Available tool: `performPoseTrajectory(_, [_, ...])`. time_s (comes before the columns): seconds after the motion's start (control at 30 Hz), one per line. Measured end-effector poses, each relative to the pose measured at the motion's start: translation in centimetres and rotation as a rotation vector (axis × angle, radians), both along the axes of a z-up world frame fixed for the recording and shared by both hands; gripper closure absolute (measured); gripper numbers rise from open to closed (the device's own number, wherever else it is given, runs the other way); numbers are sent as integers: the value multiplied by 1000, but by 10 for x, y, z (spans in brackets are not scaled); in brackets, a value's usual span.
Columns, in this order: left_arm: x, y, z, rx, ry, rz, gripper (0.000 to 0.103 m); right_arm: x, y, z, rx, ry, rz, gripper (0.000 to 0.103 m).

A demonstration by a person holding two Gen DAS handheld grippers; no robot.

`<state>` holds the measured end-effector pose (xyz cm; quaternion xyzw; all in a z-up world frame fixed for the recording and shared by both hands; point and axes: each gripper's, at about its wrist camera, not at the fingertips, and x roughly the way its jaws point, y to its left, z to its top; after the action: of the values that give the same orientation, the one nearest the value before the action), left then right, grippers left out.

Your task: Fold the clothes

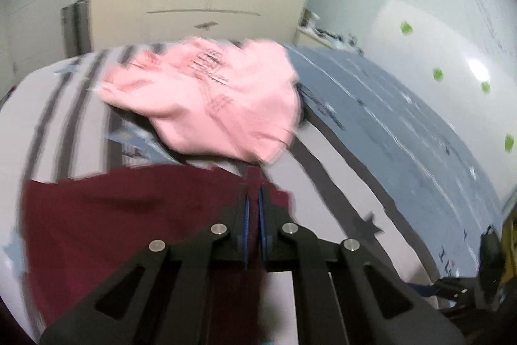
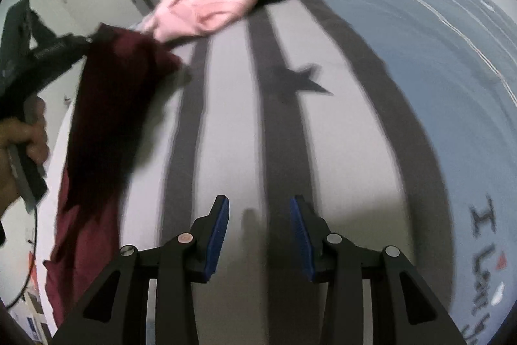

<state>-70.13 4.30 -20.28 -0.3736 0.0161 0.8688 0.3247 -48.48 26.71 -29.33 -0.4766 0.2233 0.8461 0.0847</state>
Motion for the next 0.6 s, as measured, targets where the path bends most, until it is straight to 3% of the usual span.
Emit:
performPoseTrajectory(0.13, [-51, -69, 11, -32, -1, 106, 100, -46, -22, 7, -43, 36, 26, 63])
performPoseTrajectory(0.27, [-94, -121, -1, -71, -47, 183, 100, -103, -39, 11, -67, 61, 36, 62])
performPoseTrajectory(0.6, [-135, -160, -62, -64, -182, 208, 100, -240, -75, -6, -83, 22, 110, 61])
